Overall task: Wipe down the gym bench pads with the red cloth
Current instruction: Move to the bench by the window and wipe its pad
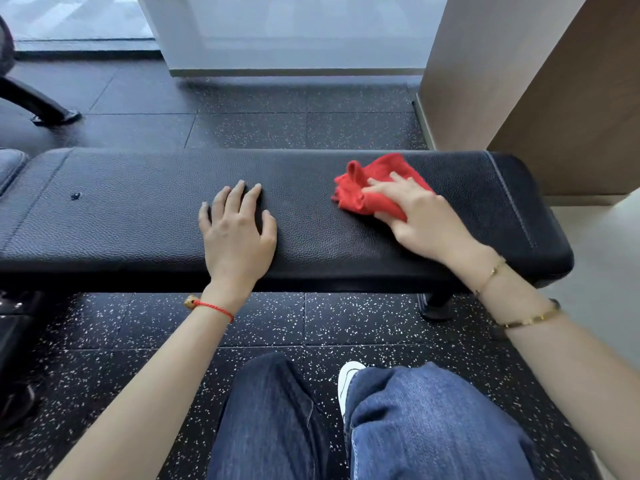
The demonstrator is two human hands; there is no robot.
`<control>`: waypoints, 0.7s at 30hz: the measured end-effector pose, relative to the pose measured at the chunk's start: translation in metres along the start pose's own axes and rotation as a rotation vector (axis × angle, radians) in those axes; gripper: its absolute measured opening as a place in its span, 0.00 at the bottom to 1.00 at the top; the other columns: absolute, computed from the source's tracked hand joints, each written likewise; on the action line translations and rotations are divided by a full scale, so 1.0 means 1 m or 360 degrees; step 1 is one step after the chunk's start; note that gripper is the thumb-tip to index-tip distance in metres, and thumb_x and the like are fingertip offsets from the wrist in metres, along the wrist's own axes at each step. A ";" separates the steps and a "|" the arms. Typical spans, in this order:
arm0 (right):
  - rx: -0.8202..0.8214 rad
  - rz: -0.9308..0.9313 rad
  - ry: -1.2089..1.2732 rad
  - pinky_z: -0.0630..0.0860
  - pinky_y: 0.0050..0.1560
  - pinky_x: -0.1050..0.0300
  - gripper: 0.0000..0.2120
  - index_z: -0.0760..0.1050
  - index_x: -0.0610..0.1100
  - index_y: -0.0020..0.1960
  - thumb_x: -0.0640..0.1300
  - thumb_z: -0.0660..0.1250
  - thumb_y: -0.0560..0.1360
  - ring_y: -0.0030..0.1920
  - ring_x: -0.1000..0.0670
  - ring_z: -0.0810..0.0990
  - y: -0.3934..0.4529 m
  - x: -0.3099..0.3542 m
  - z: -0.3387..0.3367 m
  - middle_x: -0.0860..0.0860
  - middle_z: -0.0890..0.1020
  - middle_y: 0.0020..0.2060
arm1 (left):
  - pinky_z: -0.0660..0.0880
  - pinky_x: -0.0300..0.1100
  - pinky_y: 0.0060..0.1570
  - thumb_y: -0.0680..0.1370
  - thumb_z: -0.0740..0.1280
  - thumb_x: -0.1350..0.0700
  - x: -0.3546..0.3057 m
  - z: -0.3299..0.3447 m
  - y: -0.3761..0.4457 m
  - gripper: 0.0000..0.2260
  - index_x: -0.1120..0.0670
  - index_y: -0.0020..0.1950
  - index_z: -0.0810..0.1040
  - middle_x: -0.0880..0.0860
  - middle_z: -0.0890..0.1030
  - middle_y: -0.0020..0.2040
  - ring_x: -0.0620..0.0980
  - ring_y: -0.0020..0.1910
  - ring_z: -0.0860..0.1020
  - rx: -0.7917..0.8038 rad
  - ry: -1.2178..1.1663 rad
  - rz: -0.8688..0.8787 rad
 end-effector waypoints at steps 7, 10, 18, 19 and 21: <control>-0.0047 0.0182 -0.0049 0.58 0.71 0.52 0.18 0.73 0.53 0.65 0.46 0.65 0.75 0.71 0.41 0.66 0.051 0.017 0.010 0.51 0.73 0.68 | 0.54 0.57 0.75 0.80 0.60 0.49 -0.001 0.000 0.000 0.21 0.50 0.72 0.71 0.52 0.70 0.74 0.54 0.75 0.63 -0.0013 -0.0020 -0.0012; 0.0069 -0.0092 0.0001 0.52 0.75 0.52 0.20 0.71 0.51 0.67 0.45 0.66 0.75 0.74 0.44 0.62 0.026 0.051 0.028 0.54 0.70 0.70 | 0.54 0.56 0.75 0.80 0.60 0.49 0.000 0.000 0.000 0.21 0.50 0.72 0.72 0.52 0.70 0.74 0.54 0.74 0.64 -0.0021 -0.0019 -0.0004; -0.0065 0.0150 0.0030 0.57 0.75 0.50 0.19 0.72 0.54 0.65 0.45 0.66 0.75 0.73 0.47 0.64 0.004 -0.010 -0.005 0.55 0.72 0.69 | 0.54 0.57 0.76 0.80 0.59 0.49 -0.001 0.001 -0.003 0.21 0.51 0.73 0.70 0.53 0.69 0.75 0.54 0.75 0.63 -0.0016 0.0013 0.0016; -0.0098 0.0263 -0.0002 0.57 0.74 0.50 0.19 0.72 0.54 0.66 0.45 0.66 0.76 0.73 0.46 0.64 0.012 -0.018 -0.010 0.55 0.72 0.69 | 0.53 0.57 0.76 0.80 0.59 0.50 -0.001 0.002 -0.003 0.21 0.51 0.73 0.70 0.53 0.69 0.75 0.54 0.75 0.63 -0.0014 0.0020 0.0011; -0.0118 0.0357 -0.0042 0.56 0.74 0.48 0.18 0.72 0.54 0.66 0.46 0.65 0.76 0.73 0.43 0.64 0.025 -0.019 -0.010 0.53 0.72 0.69 | 0.53 0.57 0.76 0.80 0.59 0.50 -0.002 0.002 -0.002 0.21 0.51 0.73 0.70 0.53 0.69 0.75 0.54 0.75 0.63 -0.0008 0.0014 -0.0002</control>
Point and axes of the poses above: each hand's wrist, its own y-axis towards the middle knuckle, its own z-axis out of the palm, x = y × z, the point moved 6 cm from there along y, towards the middle knuckle
